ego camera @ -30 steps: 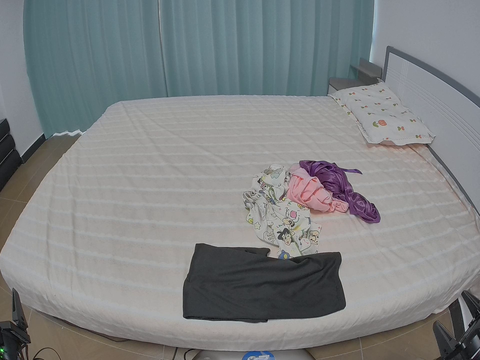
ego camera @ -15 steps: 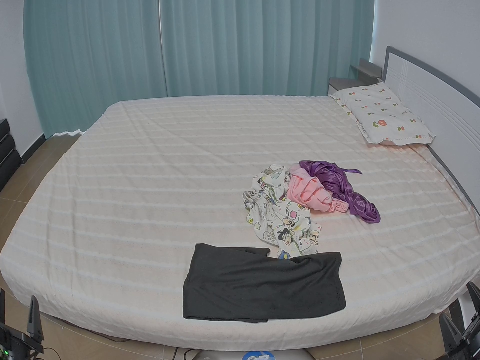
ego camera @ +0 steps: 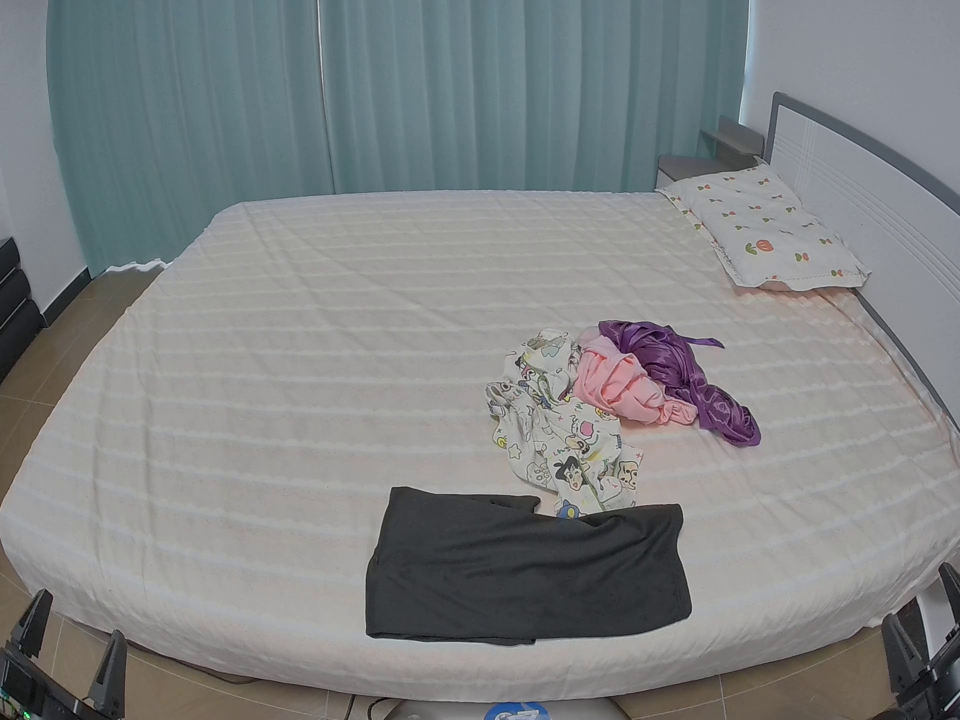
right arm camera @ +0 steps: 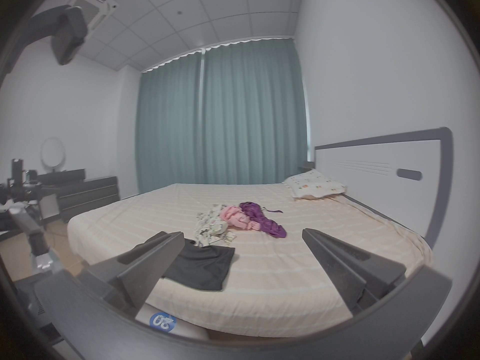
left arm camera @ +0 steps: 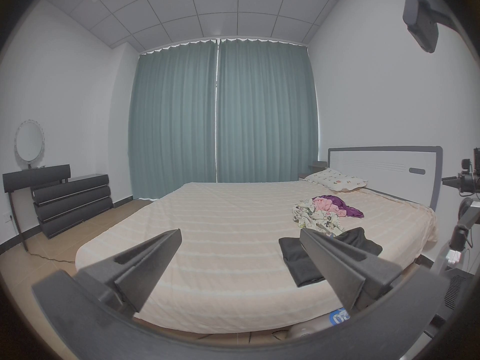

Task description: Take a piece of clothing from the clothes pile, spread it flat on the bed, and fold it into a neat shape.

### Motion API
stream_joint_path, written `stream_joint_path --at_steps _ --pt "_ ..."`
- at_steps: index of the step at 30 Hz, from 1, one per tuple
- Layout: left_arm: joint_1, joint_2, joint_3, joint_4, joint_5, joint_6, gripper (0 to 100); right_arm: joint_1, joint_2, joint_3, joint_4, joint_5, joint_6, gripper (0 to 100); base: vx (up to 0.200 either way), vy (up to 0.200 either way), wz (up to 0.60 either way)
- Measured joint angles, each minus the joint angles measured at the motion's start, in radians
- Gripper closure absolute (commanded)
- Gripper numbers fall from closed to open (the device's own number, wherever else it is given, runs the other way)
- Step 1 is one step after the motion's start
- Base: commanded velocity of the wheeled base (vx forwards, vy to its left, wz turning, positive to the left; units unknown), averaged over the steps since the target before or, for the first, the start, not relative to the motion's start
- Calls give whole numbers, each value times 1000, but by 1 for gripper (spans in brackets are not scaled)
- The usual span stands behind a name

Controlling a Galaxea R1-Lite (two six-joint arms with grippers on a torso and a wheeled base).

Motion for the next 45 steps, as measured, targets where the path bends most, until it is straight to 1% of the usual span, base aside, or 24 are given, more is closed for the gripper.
stream_joint_path --at_steps 1,5,6,10,12,15,24,30,45 --pt "0 0 0 0 3 0 0 0 0 0 1 -12 6 0 0 0 0" --pt "0 0 0 2 13 2 0 0 0 0 0 -13 26 0 0 0 0" --pt "0 0 0 2 14 2 0 0 1 0 -1 -25 24 0 0 0 0" --pt "0 1 0 3 15 2 0 0 1 0 7 -124 -9 0 0 0 0" --pt "0 1 0 3 15 2 0 0 1 0 10 -138 -16 0 0 0 0" --pt "0 1 0 2 17 -1 0 1 1 0 16 -118 -20 0 0 0 0" --pt "0 2 0 1 16 -33 0 2 2 0 18 -107 -17 0 0 0 0" --pt "0 2 0 2 12 -1 0 2 2 0 18 -107 -17 0 0 0 0" --pt "0 4 0 2 12 -3 0 2 3 0 17 -105 -16 0 0 0 0"
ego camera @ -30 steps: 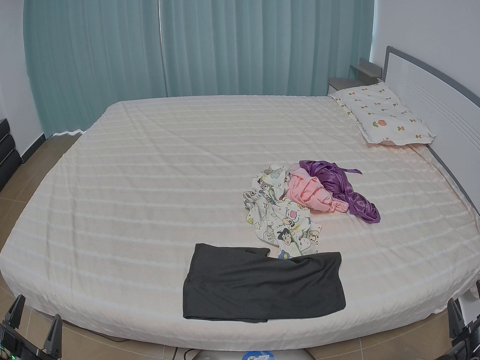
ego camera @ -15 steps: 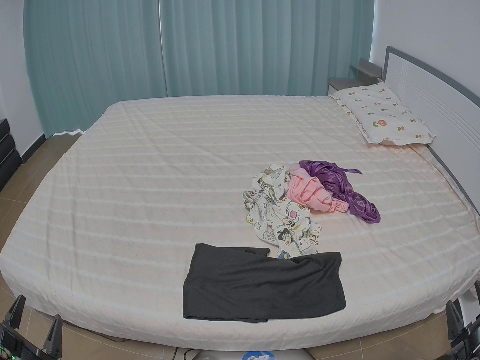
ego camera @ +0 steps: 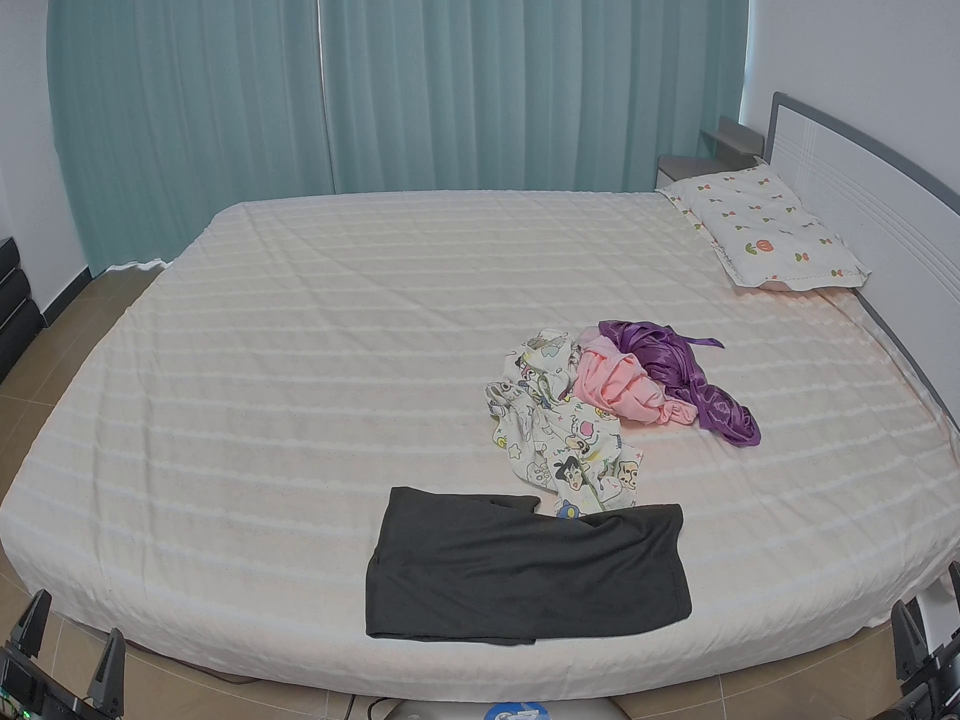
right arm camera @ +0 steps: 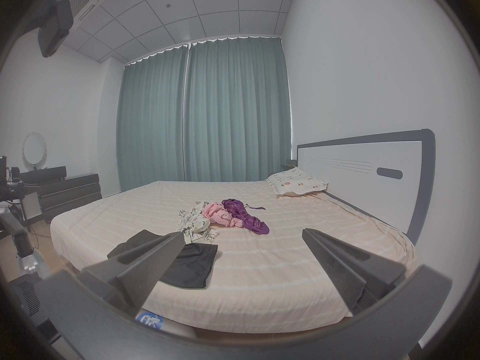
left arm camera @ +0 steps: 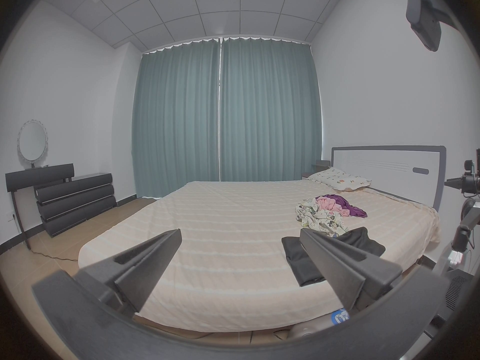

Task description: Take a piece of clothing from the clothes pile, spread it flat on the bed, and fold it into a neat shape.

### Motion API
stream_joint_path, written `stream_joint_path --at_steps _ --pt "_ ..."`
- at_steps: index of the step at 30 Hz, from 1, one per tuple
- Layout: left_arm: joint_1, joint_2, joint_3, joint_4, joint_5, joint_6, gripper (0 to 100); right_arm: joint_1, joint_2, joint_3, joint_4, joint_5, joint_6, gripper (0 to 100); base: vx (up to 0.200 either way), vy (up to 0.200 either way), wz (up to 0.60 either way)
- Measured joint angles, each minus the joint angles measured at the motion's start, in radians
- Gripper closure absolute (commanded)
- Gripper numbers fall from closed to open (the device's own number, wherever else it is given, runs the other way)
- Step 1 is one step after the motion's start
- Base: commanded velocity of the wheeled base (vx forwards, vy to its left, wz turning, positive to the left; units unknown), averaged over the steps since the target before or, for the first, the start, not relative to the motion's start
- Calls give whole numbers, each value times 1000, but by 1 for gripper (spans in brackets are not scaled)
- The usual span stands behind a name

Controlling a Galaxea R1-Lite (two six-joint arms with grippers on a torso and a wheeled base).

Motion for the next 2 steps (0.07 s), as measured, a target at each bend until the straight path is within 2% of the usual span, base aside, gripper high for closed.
stream_joint_path --at_steps 2 --pt "0 0 0 0 0 0 0 0 0 0 0 0 0 0 0 0 0"
